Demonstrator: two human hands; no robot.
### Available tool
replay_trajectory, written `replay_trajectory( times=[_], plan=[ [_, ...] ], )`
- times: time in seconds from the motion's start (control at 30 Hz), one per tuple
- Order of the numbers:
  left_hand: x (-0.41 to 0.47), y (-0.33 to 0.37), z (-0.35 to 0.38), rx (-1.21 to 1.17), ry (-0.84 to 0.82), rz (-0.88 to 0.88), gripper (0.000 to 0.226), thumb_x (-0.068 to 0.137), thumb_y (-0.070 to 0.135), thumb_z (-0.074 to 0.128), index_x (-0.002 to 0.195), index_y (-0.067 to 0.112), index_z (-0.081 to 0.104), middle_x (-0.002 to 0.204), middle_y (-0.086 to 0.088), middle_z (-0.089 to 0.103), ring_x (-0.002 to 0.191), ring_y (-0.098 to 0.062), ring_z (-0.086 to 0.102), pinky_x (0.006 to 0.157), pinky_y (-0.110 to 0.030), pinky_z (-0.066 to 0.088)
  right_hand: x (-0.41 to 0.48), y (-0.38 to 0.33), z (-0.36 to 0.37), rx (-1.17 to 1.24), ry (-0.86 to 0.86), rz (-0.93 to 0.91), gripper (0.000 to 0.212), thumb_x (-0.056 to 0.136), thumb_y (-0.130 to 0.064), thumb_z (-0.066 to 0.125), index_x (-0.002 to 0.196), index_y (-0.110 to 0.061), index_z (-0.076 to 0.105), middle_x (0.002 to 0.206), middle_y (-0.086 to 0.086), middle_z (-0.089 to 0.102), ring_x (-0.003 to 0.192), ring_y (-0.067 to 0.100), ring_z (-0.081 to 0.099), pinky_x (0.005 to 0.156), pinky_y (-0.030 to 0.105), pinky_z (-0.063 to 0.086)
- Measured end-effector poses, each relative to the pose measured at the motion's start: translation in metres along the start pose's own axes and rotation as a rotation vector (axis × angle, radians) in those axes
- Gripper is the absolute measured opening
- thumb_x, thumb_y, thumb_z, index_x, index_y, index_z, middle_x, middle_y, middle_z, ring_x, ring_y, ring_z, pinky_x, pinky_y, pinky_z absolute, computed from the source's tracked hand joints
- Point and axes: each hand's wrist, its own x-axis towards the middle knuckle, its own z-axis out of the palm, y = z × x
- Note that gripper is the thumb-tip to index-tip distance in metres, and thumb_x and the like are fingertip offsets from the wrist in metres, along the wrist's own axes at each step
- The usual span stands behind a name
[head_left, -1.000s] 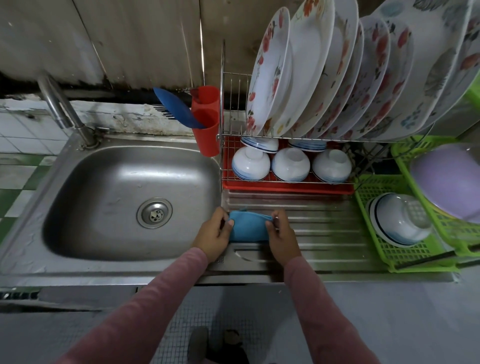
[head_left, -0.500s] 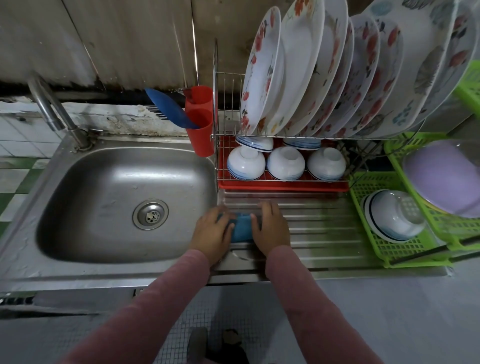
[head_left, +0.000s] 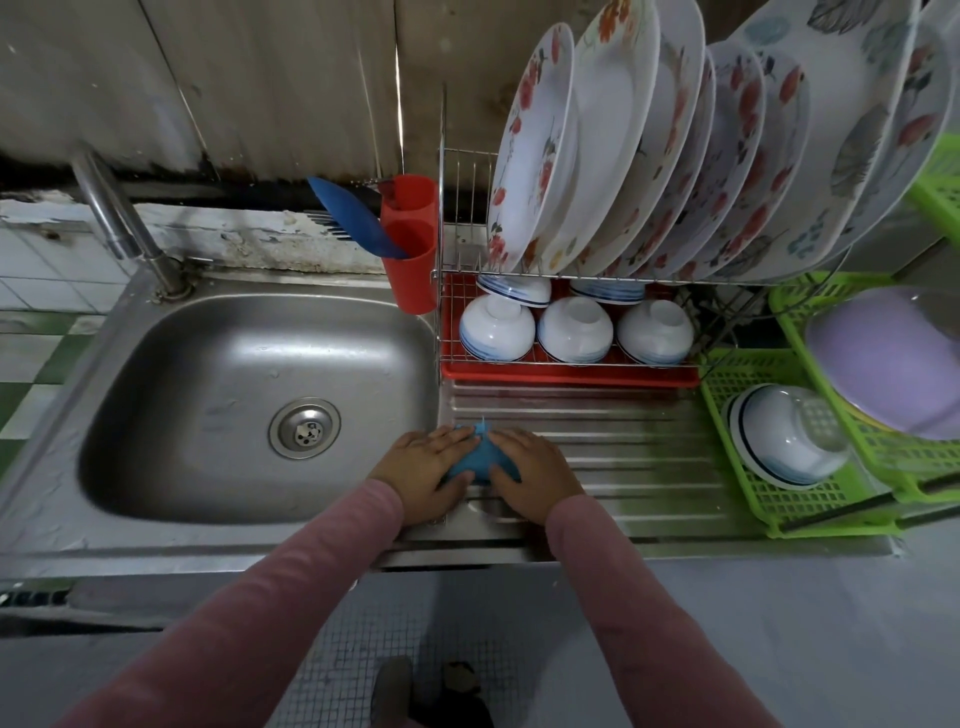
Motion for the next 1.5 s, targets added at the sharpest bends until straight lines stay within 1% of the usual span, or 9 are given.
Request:
replay_trajectory(
  times=[0.17,0.47,0.63,0.77,0.9,1.07,1.27,1.4,1.5],
  plan=[
    [0.006,0.007,-0.011,-0.054,0.025,-0.083,0.071,0.095,0.05,0.049,0.154,0.021,0.023,0.157,0.0,0.025,0.138,-0.022,0.036,0.115,-0.035,0.022,0.007,-0.005,-0.007,-0.089,0.024,0.163,0.048,0.104,-0.032,0.043,0.149,-0.015,0.04,0.145,0.009,0.041,0.134,0.028,0.035,0.112,0.037,0.03],
    [0.004,0.012,-0.009,-0.425,0.146,-0.246,0.051,0.078,0.039,0.075,0.116,0.028,0.043,0.129,-0.001,0.047,0.113,-0.025,0.053,0.1,-0.038,0.046,0.006,-0.009,-0.01,-0.037,0.013,0.2,0.036,0.098,-0.025,0.055,0.133,-0.018,0.049,0.139,0.007,0.048,0.127,0.029,0.039,0.107,0.039,0.033],
    [0.005,0.014,-0.012,-0.391,0.101,-0.33,0.062,0.084,0.037,0.072,0.138,0.021,0.048,0.131,-0.007,0.054,0.118,-0.026,0.053,0.105,-0.036,0.044,-0.003,-0.012,-0.01,-0.024,-0.059,0.181,0.035,0.096,-0.023,0.056,0.129,-0.015,0.052,0.139,0.007,0.041,0.129,0.028,0.036,0.108,0.036,0.032],
    [0.004,0.018,-0.016,-0.337,0.106,-0.279,0.038,0.092,0.033,0.062,0.127,0.02,0.06,0.129,-0.006,0.053,0.115,-0.025,0.054,0.102,-0.031,0.042,-0.013,-0.017,-0.009,-0.037,0.027,0.144,0.029,0.083,-0.022,0.064,0.107,-0.019,0.047,0.125,0.006,0.045,0.118,0.026,0.043,0.099,0.035,0.035],
    [0.003,0.024,-0.013,-0.467,0.178,-0.323,0.021,0.095,0.021,0.056,0.115,0.017,0.059,0.124,-0.01,0.055,0.108,-0.029,0.056,0.095,-0.03,0.044,-0.018,-0.025,0.001,-0.011,0.049,0.036,0.056,0.083,-0.019,0.066,0.135,-0.015,0.045,0.135,0.005,0.05,0.124,0.026,0.048,0.107,0.036,0.035],
    [-0.005,0.027,-0.007,-0.46,0.209,-0.215,0.015,0.098,0.02,0.05,0.112,0.015,0.052,0.113,-0.012,0.063,0.094,-0.029,0.057,0.078,-0.027,0.042,-0.017,-0.017,0.001,0.084,0.006,0.16,0.064,0.091,-0.031,0.064,0.147,-0.02,0.036,0.145,0.005,0.047,0.133,0.028,0.04,0.11,0.041,0.031],
    [-0.004,0.027,-0.013,-0.494,0.215,-0.223,0.022,0.103,0.031,0.04,0.116,0.017,0.051,0.106,-0.012,0.066,0.092,-0.031,0.061,0.075,-0.03,0.044,-0.011,0.001,-0.018,0.232,-0.014,0.114,0.007,0.093,-0.025,0.065,0.093,-0.025,0.058,0.097,-0.001,0.06,0.093,0.022,0.056,0.079,0.03,0.04],
    [0.006,0.03,-0.016,-0.582,0.336,-0.344,0.028,0.1,0.025,0.049,0.126,0.013,0.048,0.124,-0.015,0.054,0.107,-0.034,0.058,0.094,-0.039,0.048,0.01,-0.002,-0.024,0.392,0.186,0.128,0.003,0.094,-0.014,0.062,0.096,-0.016,0.06,0.098,0.005,0.062,0.092,0.023,0.057,0.082,0.032,0.044],
    [0.004,0.024,-0.005,-0.329,0.4,-0.253,0.037,0.096,0.037,0.05,0.126,0.015,0.052,0.135,-0.011,0.043,0.119,-0.03,0.049,0.105,-0.041,0.04,0.023,-0.003,-0.01,0.4,0.264,0.205,0.008,0.094,-0.015,0.062,0.1,-0.011,0.062,0.104,0.009,0.064,0.096,0.023,0.057,0.087,0.033,0.046]
  ],
)
